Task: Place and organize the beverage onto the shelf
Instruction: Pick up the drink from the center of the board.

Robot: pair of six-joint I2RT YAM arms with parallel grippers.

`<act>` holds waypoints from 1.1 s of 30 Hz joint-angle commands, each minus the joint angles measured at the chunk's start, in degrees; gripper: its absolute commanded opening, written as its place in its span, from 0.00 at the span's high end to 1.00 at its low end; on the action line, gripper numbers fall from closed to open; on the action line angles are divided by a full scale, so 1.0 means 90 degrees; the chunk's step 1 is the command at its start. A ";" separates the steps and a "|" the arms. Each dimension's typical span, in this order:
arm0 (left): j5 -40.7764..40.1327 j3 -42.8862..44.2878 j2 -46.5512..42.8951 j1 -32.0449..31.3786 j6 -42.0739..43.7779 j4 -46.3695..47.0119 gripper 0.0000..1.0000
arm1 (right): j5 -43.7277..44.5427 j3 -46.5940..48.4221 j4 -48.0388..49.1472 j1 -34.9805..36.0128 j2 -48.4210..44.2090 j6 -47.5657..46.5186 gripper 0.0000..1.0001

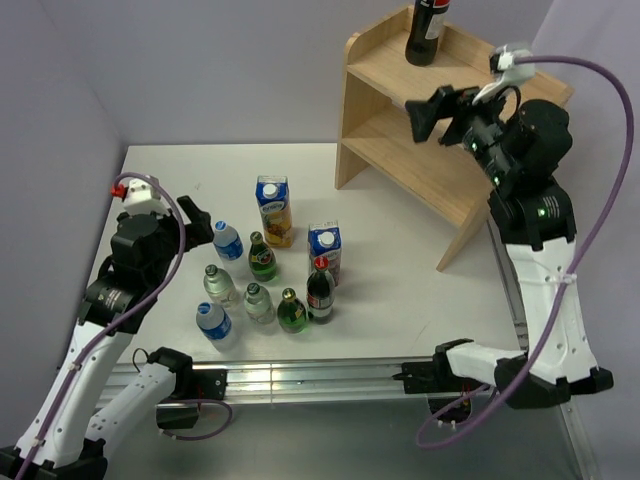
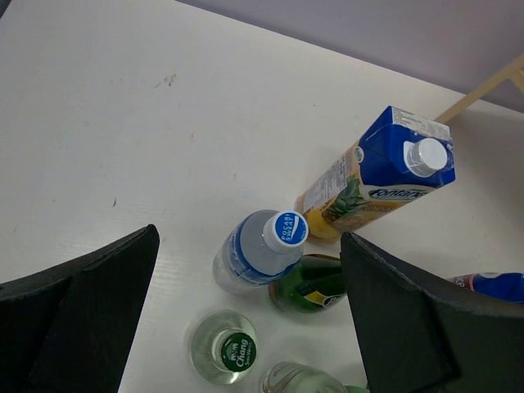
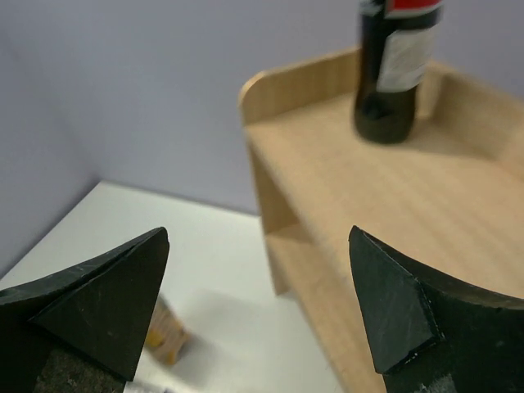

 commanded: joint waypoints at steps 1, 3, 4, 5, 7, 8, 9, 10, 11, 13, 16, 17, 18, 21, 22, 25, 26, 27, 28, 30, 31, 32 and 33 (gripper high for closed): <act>0.0550 0.0338 0.0159 -0.0011 0.0062 0.0063 0.01 | -0.0928 -0.0466 -0.0879 0.0399 -0.0498 -0.0032 0.03; 0.0736 0.0339 0.0169 -0.0011 0.0101 0.0102 0.01 | -0.0880 -0.0982 -0.1006 0.0721 -0.0918 -0.0140 0.03; 0.0824 0.0339 0.0169 -0.0011 0.0111 0.0112 0.00 | -0.0851 -0.1179 -0.1046 0.0897 -0.1064 -0.0189 0.03; 0.1028 0.0339 0.0169 -0.0011 0.0111 0.0132 0.01 | -0.0821 -0.1374 -0.1065 0.1208 -0.1337 -0.0199 0.03; 0.1253 0.0319 0.0169 -0.0020 0.0140 0.0171 0.01 | -0.0821 -0.2038 -0.1036 0.1503 -0.1641 -0.0131 0.04; 0.1370 0.0300 0.0169 -0.0011 0.0160 0.0190 0.01 | -0.0850 -0.2263 -0.1007 0.1756 -0.1932 -0.0102 0.04; 0.1652 0.0261 0.0160 -0.0011 0.0208 0.0219 0.01 | -0.0957 -0.2777 -0.0852 0.1884 -0.2090 -0.0072 0.04; 0.1771 0.0164 0.0150 -0.0011 0.0228 0.0268 0.00 | -0.1422 -0.3053 -0.0735 0.1982 -0.2256 -0.0169 0.04; 0.1859 0.0114 0.0130 -0.0020 0.0228 0.0336 0.01 | -0.1591 -0.3326 -0.0434 0.2070 -0.2547 -0.0179 0.05; 0.2103 -0.0012 0.0082 -0.0020 0.0248 0.0376 0.01 | -0.1729 -0.3972 -0.0207 0.2305 -0.2774 -0.0014 0.05; 0.2454 -0.0149 -0.0065 -0.0020 0.0267 0.0444 0.01 | -0.1837 -0.4442 -0.0099 0.2510 -0.2892 0.0172 0.07; 0.2601 -0.0179 -0.0104 -0.0020 0.0296 0.0473 0.01 | -0.1643 -0.4520 -0.0099 0.2588 -0.2911 0.0163 0.09; 0.2766 -0.0198 -0.0182 -0.0020 0.0354 0.0532 0.01 | -0.1525 -0.4675 -0.0108 0.2733 -0.2931 0.0162 0.09; 0.3781 -0.0228 -0.0193 -0.0040 0.0452 0.0668 0.01 | -0.1397 -0.4871 -0.0206 0.2862 -0.3048 0.0104 0.09; 0.4141 -0.0218 -0.0163 -0.0059 0.0453 0.0698 0.01 | -0.1368 -0.4921 -0.0226 0.2881 -0.3126 0.0094 0.09; 0.4165 -0.0218 -0.0094 -0.0390 0.0453 0.0824 0.01 | -0.1066 -0.4989 -0.0430 0.2881 -0.3263 0.0133 0.09; 0.4068 -0.0218 -0.0085 -0.0527 0.0472 0.0864 0.01 | -0.0891 -0.4980 -0.0499 0.2881 -0.3321 0.0182 0.08; 0.4019 -0.0208 -0.0065 -0.0818 0.0521 0.0913 0.01 | -0.0686 -0.4960 -0.0625 0.2881 -0.3351 0.0259 0.08; 0.3979 -0.0189 -0.0036 -0.0985 0.0550 0.0961 0.00 | -0.0133 -0.4941 -0.0684 0.2881 -0.3409 0.0492 0.07; 0.3697 -0.0150 0.0090 -0.1581 0.0677 0.1011 0.01 | 0.0310 -0.4853 -0.0967 0.2881 -0.3429 0.0660 0.05; 0.3531 -0.0092 0.0139 -0.1805 0.0726 0.0982 0.00 | 0.0756 -0.4814 -0.1065 0.2881 -0.3449 0.0815 0.05; 0.3394 -0.0072 0.0179 -0.2214 0.0765 0.0972 0.01 | 0.0964 -0.4785 -0.1259 0.2881 -0.3458 0.0884 0.04; 0.3229 -0.0043 0.0218 -0.2363 0.0804 0.0962 0.01 | 0.1217 -0.4717 -0.1338 0.2881 -0.3488 0.1030 0.04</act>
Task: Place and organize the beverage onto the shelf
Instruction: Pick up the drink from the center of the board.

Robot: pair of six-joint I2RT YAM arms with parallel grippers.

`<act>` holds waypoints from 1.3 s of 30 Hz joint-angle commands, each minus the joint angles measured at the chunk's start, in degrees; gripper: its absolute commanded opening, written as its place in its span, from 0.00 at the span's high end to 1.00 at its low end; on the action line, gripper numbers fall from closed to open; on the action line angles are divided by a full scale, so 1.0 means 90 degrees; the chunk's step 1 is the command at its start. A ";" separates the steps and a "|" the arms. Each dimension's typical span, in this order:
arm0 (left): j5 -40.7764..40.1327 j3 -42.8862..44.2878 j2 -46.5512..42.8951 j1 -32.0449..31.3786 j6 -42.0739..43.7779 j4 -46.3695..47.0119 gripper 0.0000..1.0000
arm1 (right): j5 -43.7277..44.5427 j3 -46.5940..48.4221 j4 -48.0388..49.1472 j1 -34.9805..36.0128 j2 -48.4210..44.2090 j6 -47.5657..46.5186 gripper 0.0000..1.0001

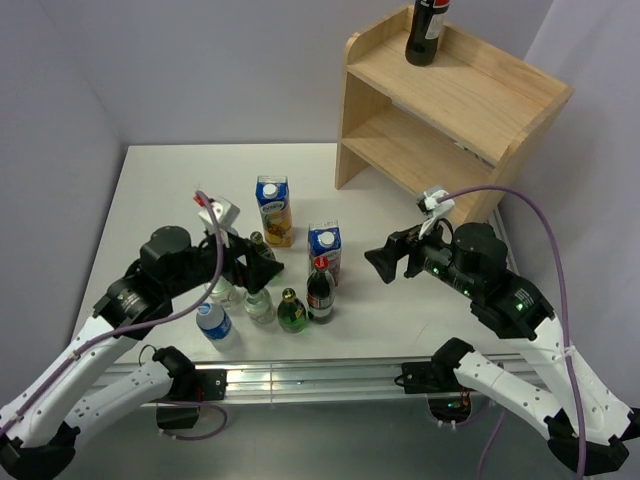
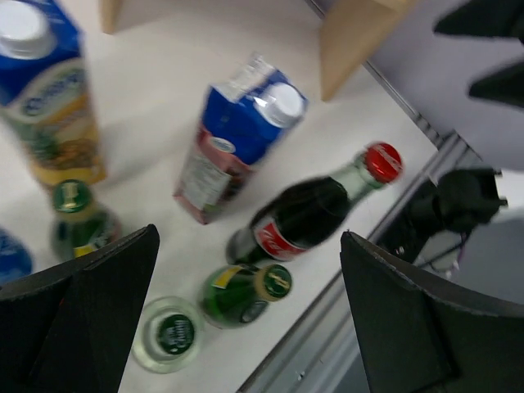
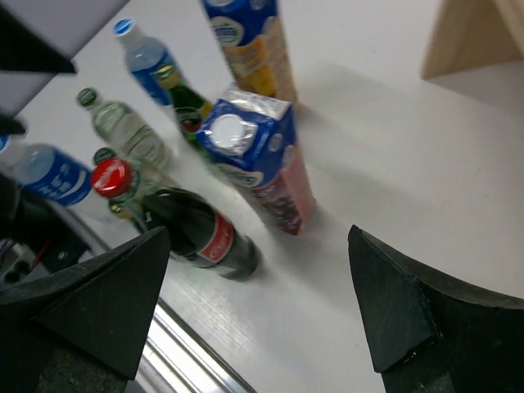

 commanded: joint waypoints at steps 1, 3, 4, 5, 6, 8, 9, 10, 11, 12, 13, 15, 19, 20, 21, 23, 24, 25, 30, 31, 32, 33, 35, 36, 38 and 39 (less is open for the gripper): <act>-0.0331 0.0191 0.0109 -0.0634 0.0282 0.0350 0.01 | 0.1391 0.0326 -0.0421 0.0030 -0.0165 0.0536 0.04; -0.0456 0.0191 0.0109 -0.0927 0.0263 0.0496 0.01 | 0.1900 0.0374 -0.0607 0.0030 -0.0253 0.0624 0.02; -0.0670 0.0200 0.0167 -0.1074 0.0234 0.0526 0.00 | 0.1998 0.0384 -0.0655 0.0030 -0.0350 0.0702 0.02; -0.0895 0.0201 0.0206 -0.1442 0.0204 0.0555 0.01 | 0.2144 0.0375 -0.0675 0.0030 -0.0419 0.0722 0.02; -0.1139 0.0201 0.0284 -0.1639 0.0127 0.0623 0.01 | 0.2155 0.0355 -0.0666 0.0030 -0.0468 0.0741 0.02; -0.2027 0.0152 0.0372 -0.2388 0.0077 0.0779 0.00 | 0.2097 0.0316 -0.0646 0.0030 -0.0586 0.0703 0.01; -0.2436 0.0094 0.0537 -0.2664 0.0135 0.0944 0.01 | 0.2010 0.0326 -0.0636 0.0030 -0.0595 0.0664 0.02; -0.3156 0.0103 0.0664 -0.2957 0.0174 0.0984 0.00 | 0.1980 0.0336 -0.0656 0.0030 -0.0605 0.0644 0.02; -0.3656 0.0132 0.0820 -0.3530 0.0204 0.1023 0.00 | 0.1950 0.0384 -0.0704 0.0040 -0.0596 0.0625 0.02; -0.4057 0.0200 0.1150 -0.3787 0.0262 0.1053 0.01 | 0.1950 0.0423 -0.0743 0.0030 -0.0586 0.0615 0.02; -0.4342 0.0230 0.1308 -0.4012 0.0292 0.1150 0.01 | 0.1950 0.0453 -0.0782 0.0030 -0.0566 0.0576 0.02; -0.4871 0.0279 0.1669 -0.4297 0.0321 0.1316 0.01 | 0.1970 0.0531 -0.0802 0.0030 -0.0586 0.0566 0.02; -0.5047 0.0269 0.2032 -0.4307 0.0380 0.1785 0.01 | 0.1785 0.0531 -0.0647 0.0030 -0.0829 0.0614 0.02; -0.5086 0.0288 0.2100 -0.4307 0.0361 0.1853 0.01 | 0.1745 0.0512 -0.0607 0.0030 -0.0849 0.0624 0.02; -0.5193 0.0298 0.2227 -0.4307 0.0341 0.1893 0.02 | 0.1716 0.0521 -0.0588 0.0030 -0.0869 0.0615 0.02; -0.5398 0.0289 0.2315 -0.4307 0.0283 0.1951 0.05 | 0.1638 0.0550 -0.0607 0.0030 -0.0869 0.0624 0.02; -0.5554 0.0240 0.2364 -0.4307 0.0273 0.2010 0.05 | 0.1638 0.0579 -0.0636 0.0030 -0.0869 0.0624 0.02; -0.5633 0.0211 0.2374 -0.4307 0.0272 0.2059 0.05 | 0.1618 0.0570 -0.0646 0.0030 -0.0859 0.0624 0.02; -0.5721 0.0161 0.2598 -0.4288 0.0399 0.2410 0.07 | 0.1491 0.0434 -0.0500 0.0030 -0.0908 0.0644 0.02; -0.5760 0.0171 0.2638 -0.4288 0.0409 0.2469 0.10 | 0.1462 0.0404 -0.0471 0.0030 -0.0908 0.0654 0.02; -0.5780 0.0191 0.2696 -0.4288 0.0438 0.2518 0.12 | 0.1433 0.0375 -0.0432 0.0030 -0.0898 0.0654 0.02; -0.5790 0.0210 0.2784 -0.4288 0.0448 0.2624 0.15 | 0.1365 0.0365 -0.0412 0.0030 -0.0879 0.0654 0.02; -0.5819 0.0239 0.2872 -0.4269 0.0477 0.2703 0.22 | 0.1335 0.0355 -0.0382 0.0030 -0.0850 0.0654 0.02; -0.5829 0.0288 0.2979 -0.4268 0.0478 0.2713 0.25 | 0.1316 0.0355 -0.0382 0.0030 -0.0840 0.0644 0.02; -0.5935 0.0318 0.3058 -0.4259 0.0439 0.2694 0.34 | 0.1296 0.0345 -0.0382 0.0030 -0.0830 0.0644 0.02; -0.5946 0.0289 0.3087 -0.4259 0.0429 0.2703 0.37 | 0.1286 0.0336 -0.0373 0.0030 -0.0840 0.0644 0.02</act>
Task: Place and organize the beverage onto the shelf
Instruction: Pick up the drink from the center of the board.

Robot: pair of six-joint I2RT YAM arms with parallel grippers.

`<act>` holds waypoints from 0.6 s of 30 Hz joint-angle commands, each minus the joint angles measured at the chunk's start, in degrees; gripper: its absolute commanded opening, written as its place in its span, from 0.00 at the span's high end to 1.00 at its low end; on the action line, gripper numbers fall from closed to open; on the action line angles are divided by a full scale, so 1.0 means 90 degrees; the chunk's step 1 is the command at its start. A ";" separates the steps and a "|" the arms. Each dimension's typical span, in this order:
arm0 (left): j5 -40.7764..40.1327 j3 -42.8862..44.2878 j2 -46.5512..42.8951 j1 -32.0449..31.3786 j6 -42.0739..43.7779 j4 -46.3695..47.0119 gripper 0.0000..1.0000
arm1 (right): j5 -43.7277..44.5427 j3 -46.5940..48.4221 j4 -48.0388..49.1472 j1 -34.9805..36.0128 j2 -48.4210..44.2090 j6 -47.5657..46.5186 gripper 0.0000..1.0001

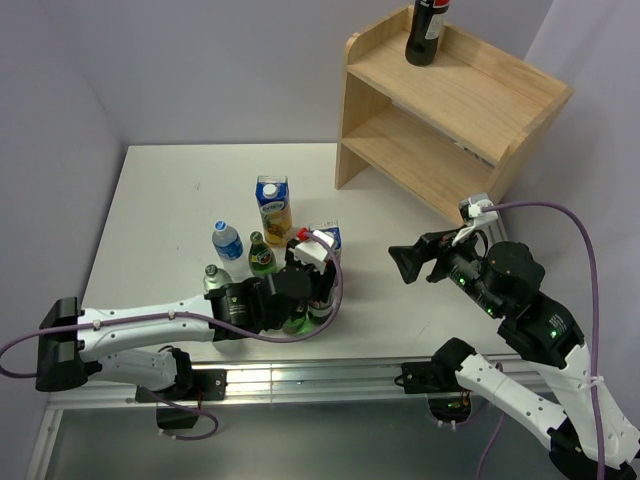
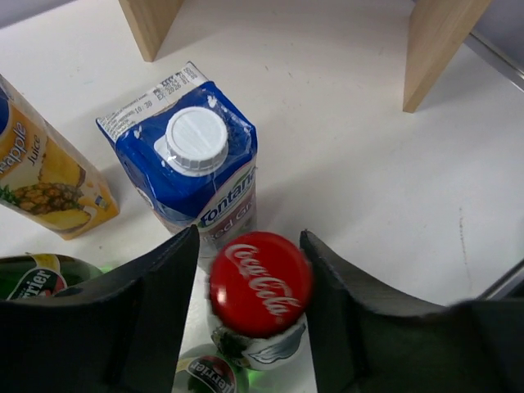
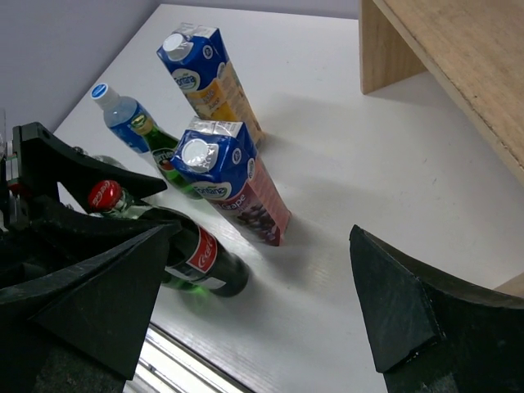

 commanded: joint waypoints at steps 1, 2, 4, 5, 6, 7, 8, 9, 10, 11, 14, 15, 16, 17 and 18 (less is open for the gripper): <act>-0.0261 0.0194 0.0056 0.0023 0.0026 0.0411 0.44 | -0.0132 -0.0004 0.0317 0.0030 -0.0009 0.0013 0.02; -0.0251 0.0165 0.0056 0.0023 0.0006 0.0411 0.47 | -0.0132 -0.0053 0.0356 0.0030 -0.0019 0.0012 0.02; -0.0173 0.0115 0.0008 0.0023 0.0006 0.0596 0.63 | -0.0123 -0.0121 0.0376 0.0030 -0.0048 0.0012 0.02; -0.0086 0.0173 0.0008 0.0023 -0.0004 0.0578 0.70 | -0.0123 -0.0141 0.0414 0.0030 -0.0048 0.0012 0.02; -0.0075 0.0213 0.0017 0.0023 -0.0033 0.0539 0.84 | -0.0123 -0.0160 0.0434 0.0030 -0.0048 0.0012 0.02; -0.0046 0.0261 0.0017 0.0023 -0.0072 0.0490 0.92 | -0.0132 -0.0190 0.0444 0.0030 -0.0048 0.0012 0.02; -0.0046 0.0310 0.0008 0.0023 -0.0101 0.0489 1.00 | -0.0123 -0.0209 0.0492 0.0030 -0.0048 0.0012 0.02; -0.0036 0.0427 -0.0002 0.0023 -0.0130 0.0315 1.00 | -0.0123 -0.0219 0.0512 0.0030 -0.0039 -0.0007 0.02; -0.0017 0.0486 -0.0012 0.0023 -0.0169 0.0275 1.00 | -0.0132 -0.0239 0.0532 0.0030 -0.0039 -0.0017 0.02; 0.0061 0.0603 -0.0060 0.0023 -0.0179 0.0226 1.00 | -0.0171 -0.0268 0.0629 0.0030 -0.0048 -0.0046 0.02; 0.0188 0.0934 -0.0148 0.0023 -0.0180 0.0187 1.00 | -0.0307 -0.0366 0.0883 0.0030 -0.0146 -0.0124 0.02; 0.0246 0.1052 -0.0149 0.0023 -0.0180 0.0090 1.00 | -0.0327 -0.0385 0.0932 0.0030 -0.0185 -0.0134 0.02; 0.0257 0.1179 -0.0149 0.0023 -0.0160 0.0012 1.00 | -0.0328 -0.0385 0.0981 0.0030 -0.0175 -0.0134 0.02; 0.0276 0.1451 -0.0139 0.0013 -0.0160 -0.0066 1.00 | -0.0357 -0.0395 0.1030 0.0030 -0.0185 -0.0173 0.02; 0.0296 0.1589 -0.0120 0.0013 -0.0141 -0.0212 1.00 | -0.0415 -0.0395 0.1040 0.0030 -0.0166 -0.0202 0.02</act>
